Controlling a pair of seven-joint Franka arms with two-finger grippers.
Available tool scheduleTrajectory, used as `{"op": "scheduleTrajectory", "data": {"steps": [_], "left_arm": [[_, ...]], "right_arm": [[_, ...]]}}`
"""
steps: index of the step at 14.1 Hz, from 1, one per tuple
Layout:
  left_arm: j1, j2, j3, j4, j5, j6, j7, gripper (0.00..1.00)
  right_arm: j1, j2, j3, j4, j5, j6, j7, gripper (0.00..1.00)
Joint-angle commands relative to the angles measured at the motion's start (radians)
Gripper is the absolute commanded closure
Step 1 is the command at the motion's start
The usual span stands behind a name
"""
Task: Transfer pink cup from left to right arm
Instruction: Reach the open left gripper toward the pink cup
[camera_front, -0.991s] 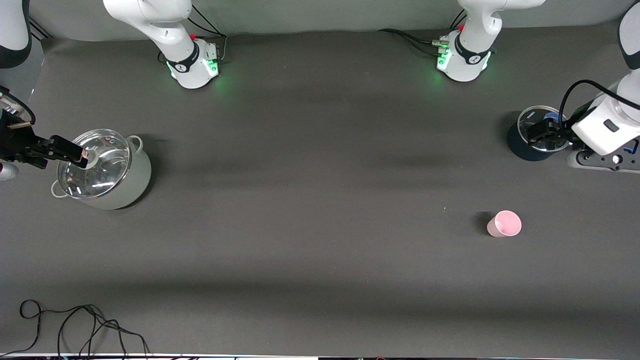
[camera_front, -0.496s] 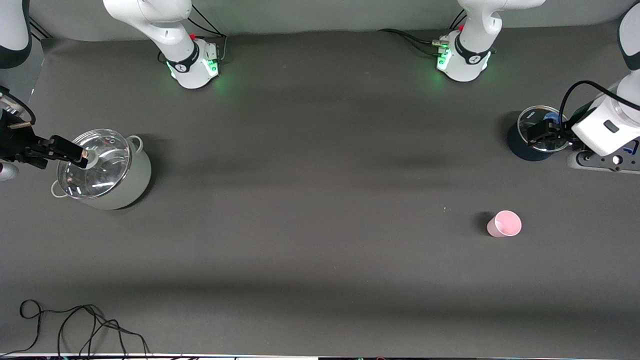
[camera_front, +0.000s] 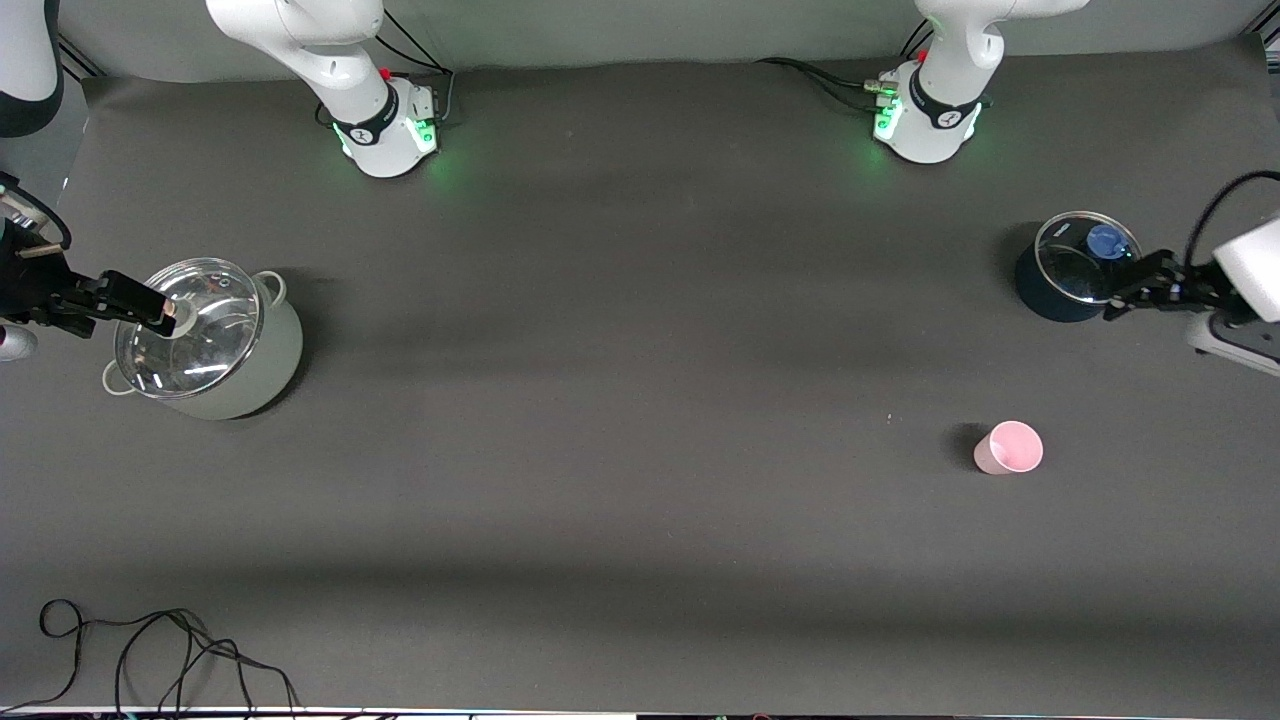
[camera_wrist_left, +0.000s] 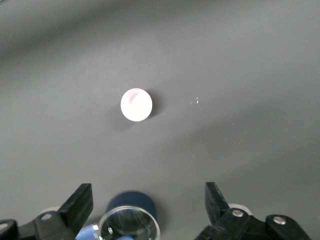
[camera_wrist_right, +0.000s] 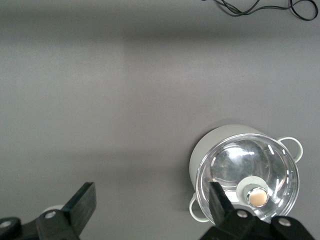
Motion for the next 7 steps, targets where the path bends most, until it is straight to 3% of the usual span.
{"op": "scheduleTrajectory", "data": {"steps": [1, 7], "left_arm": [[0.099, 0.091, 0.0, 0.067, -0.105, 0.001, 0.232, 0.0], [0.255, 0.212, 0.0, 0.061, -0.315, 0.073, 0.559, 0.0]], "right_arm": [[0.005, 0.009, -0.004, 0.02, -0.005, -0.015, 0.017, 0.0], [0.008, 0.01, -0.004, 0.022, -0.005, -0.013, 0.017, 0.0]]}}
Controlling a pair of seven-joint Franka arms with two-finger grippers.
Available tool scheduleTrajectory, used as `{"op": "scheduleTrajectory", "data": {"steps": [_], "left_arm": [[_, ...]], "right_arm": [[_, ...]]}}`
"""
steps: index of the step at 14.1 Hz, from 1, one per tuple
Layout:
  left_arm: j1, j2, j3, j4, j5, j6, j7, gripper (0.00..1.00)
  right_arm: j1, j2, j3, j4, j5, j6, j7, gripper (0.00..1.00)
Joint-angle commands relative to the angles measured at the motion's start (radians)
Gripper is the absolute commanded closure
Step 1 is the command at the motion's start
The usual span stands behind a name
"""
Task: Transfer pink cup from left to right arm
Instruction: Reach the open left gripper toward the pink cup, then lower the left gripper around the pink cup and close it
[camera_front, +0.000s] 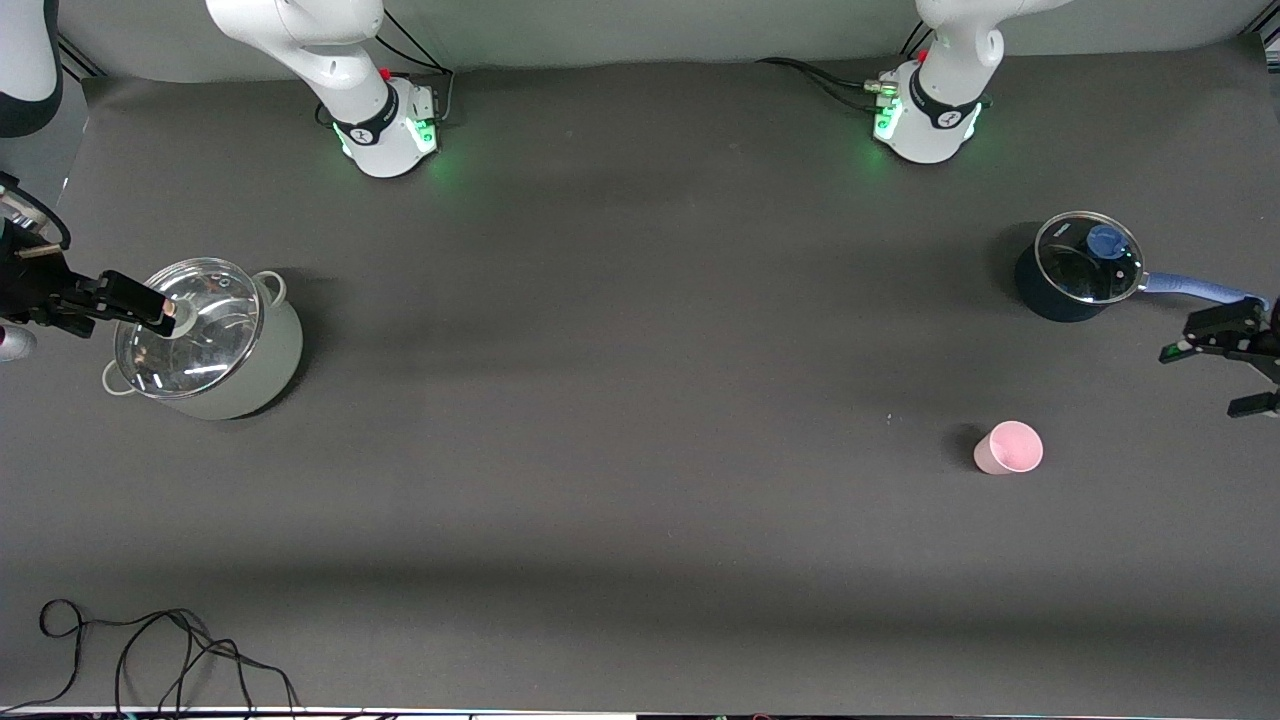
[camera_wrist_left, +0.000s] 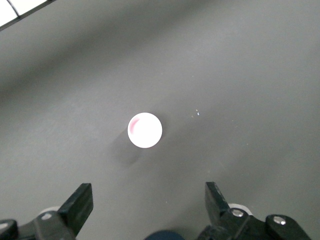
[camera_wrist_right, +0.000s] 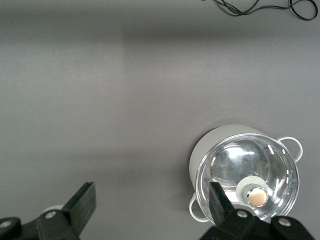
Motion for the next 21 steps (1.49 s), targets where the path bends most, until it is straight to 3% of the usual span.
{"op": "scheduleTrajectory", "data": {"steps": [1, 7, 14, 21], "left_arm": [[0.063, 0.08, -0.005, 0.025, -0.098, 0.014, 0.148, 0.0], [0.189, 0.257, -0.007, -0.033, -0.296, 0.029, 0.607, 0.0], [0.297, 0.399, -0.008, -0.108, -0.518, 0.04, 1.134, 0.0], [0.312, 0.532, -0.008, -0.202, -0.788, 0.085, 1.543, 0.0]], "right_arm": [[0.008, 0.01, -0.004, 0.022, -0.005, -0.015, 0.017, 0.0], [0.008, 0.01, -0.004, 0.02, -0.005, -0.015, 0.017, 0.0], [0.008, 0.01, -0.004, 0.02, -0.005, -0.015, 0.017, 0.0], [0.007, 0.009, -0.004, 0.02, -0.005, -0.015, 0.017, 0.0]]}}
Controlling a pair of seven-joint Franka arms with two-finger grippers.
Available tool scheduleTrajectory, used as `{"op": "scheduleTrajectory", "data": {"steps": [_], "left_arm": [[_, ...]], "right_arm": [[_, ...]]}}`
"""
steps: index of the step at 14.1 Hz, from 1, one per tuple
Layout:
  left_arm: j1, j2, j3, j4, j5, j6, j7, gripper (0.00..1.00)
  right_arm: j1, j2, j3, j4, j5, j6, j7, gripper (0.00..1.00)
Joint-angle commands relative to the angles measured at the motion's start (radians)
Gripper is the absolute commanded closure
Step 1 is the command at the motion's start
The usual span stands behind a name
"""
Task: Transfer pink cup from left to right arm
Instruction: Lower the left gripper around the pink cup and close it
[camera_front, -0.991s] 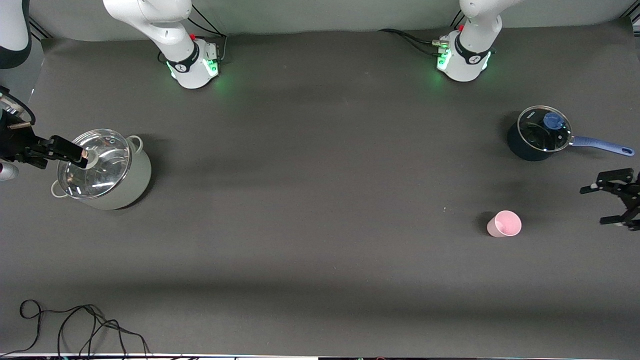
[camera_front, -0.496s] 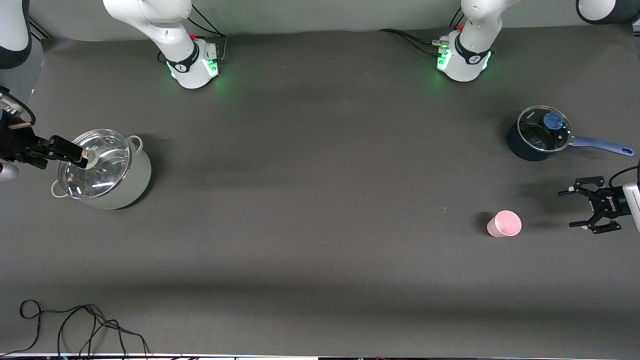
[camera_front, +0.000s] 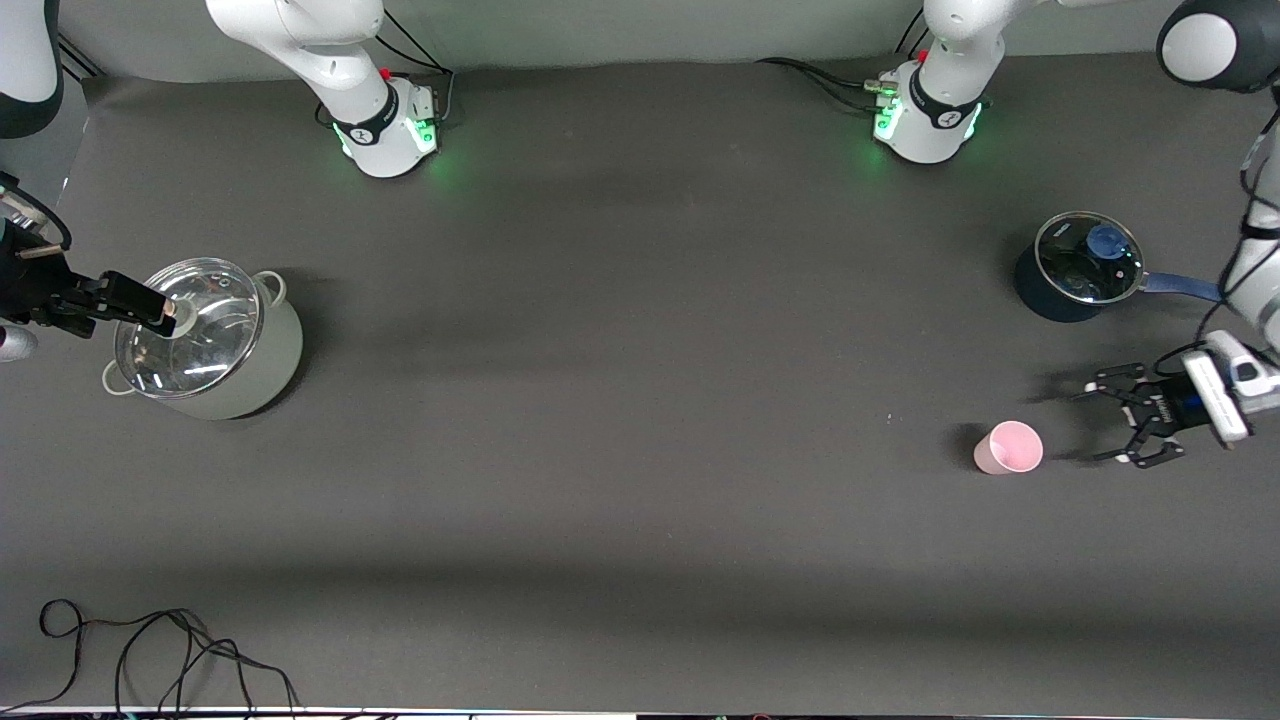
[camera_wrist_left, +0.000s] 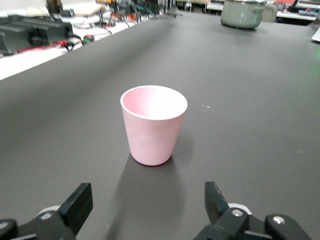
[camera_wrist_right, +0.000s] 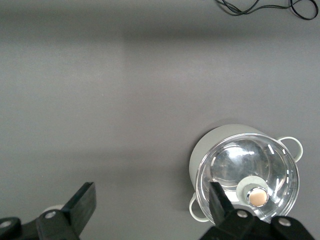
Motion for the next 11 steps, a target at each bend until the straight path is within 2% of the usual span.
{"op": "scheduleTrajectory", "data": {"steps": [1, 5, 11], "left_arm": [[0.004, 0.008, -0.011, -0.031, -0.065, 0.01, 0.079, 0.0], [-0.029, 0.038, -0.012, -0.063, -0.163, 0.016, 0.17, 0.0], [-0.068, 0.047, -0.017, -0.081, -0.197, 0.046, 0.197, 0.0]], "right_arm": [[0.007, 0.009, -0.004, 0.022, -0.005, -0.014, 0.017, 0.0], [0.007, 0.009, -0.004, 0.02, -0.005, -0.014, 0.017, 0.0], [0.007, 0.007, -0.004, 0.022, -0.005, -0.014, 0.017, 0.0]]}}
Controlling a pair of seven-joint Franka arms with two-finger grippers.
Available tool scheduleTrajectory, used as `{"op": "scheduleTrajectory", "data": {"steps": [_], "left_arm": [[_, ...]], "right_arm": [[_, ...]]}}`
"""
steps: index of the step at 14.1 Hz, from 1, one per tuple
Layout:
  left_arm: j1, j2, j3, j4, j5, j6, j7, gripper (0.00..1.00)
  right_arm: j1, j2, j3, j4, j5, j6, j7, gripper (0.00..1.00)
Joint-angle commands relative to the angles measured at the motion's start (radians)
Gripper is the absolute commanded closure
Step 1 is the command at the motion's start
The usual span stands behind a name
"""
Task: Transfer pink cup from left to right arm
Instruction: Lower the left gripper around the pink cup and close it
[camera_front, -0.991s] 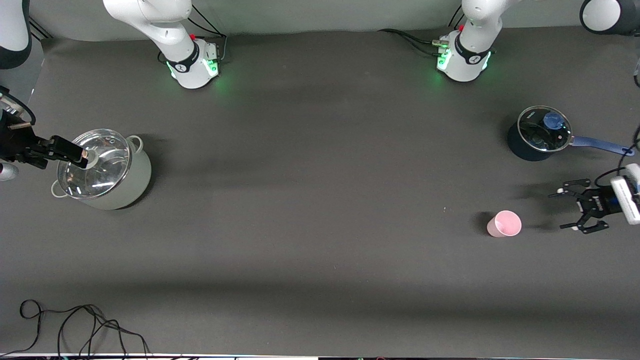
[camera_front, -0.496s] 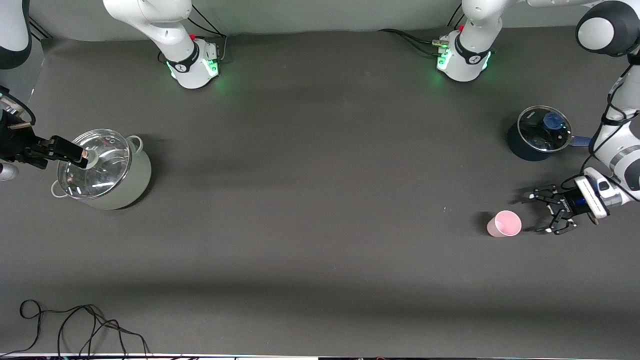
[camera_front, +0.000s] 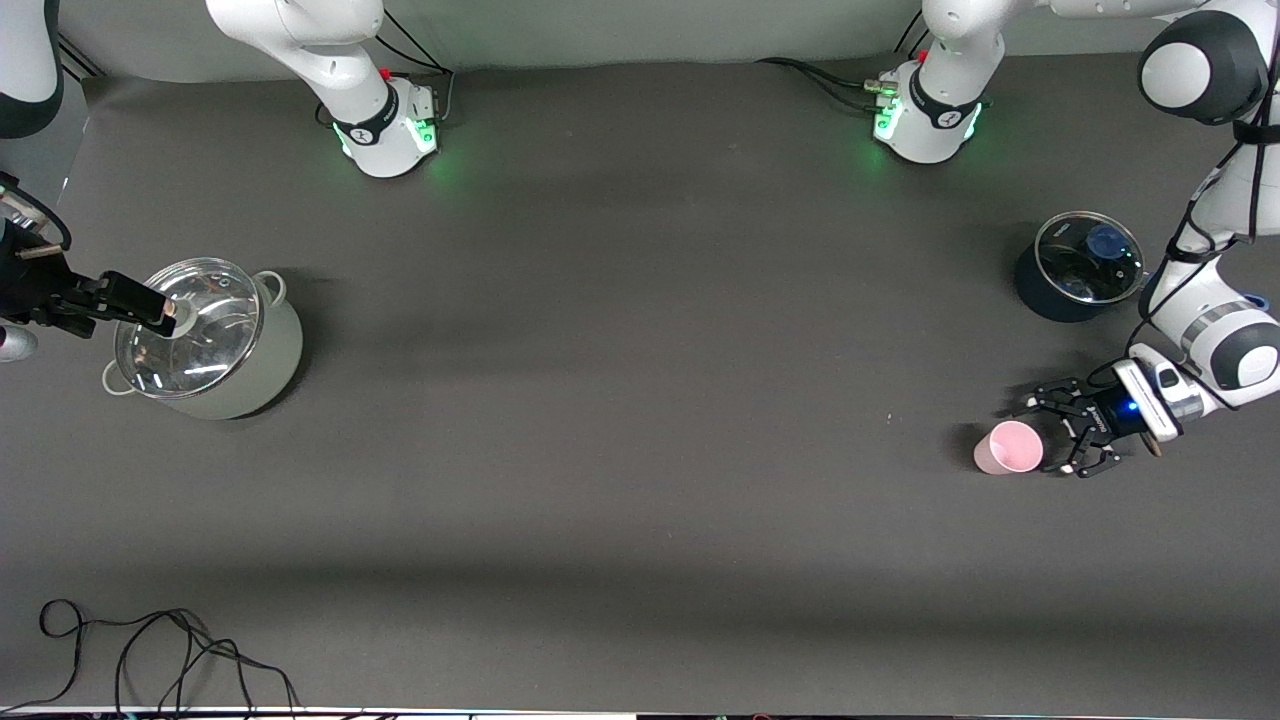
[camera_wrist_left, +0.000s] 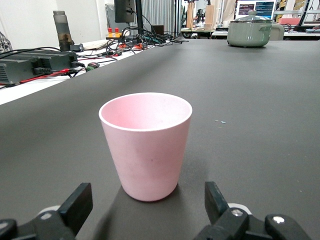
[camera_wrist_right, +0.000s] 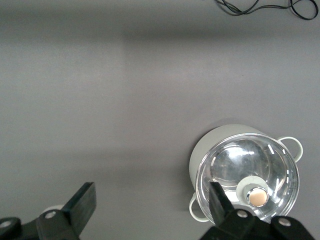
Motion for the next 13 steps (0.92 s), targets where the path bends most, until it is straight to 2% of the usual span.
{"op": "scheduleTrajectory", "data": {"steps": [1, 6, 13], "left_arm": [[-0.013, -0.002, 0.001, -0.03, -0.04, 0.017, 0.055, 0.0], [-0.028, 0.0, -0.024, -0.068, -0.08, 0.08, 0.09, 0.0], [-0.044, 0.005, -0.039, -0.075, -0.126, 0.099, 0.088, 0.01]], "right_arm": [[0.007, 0.007, -0.004, 0.022, -0.005, -0.014, 0.017, 0.0], [0.005, 0.009, -0.004, 0.02, -0.005, -0.014, 0.017, 0.0], [0.005, 0.009, -0.004, 0.02, -0.005, -0.014, 0.017, 0.0]]}}
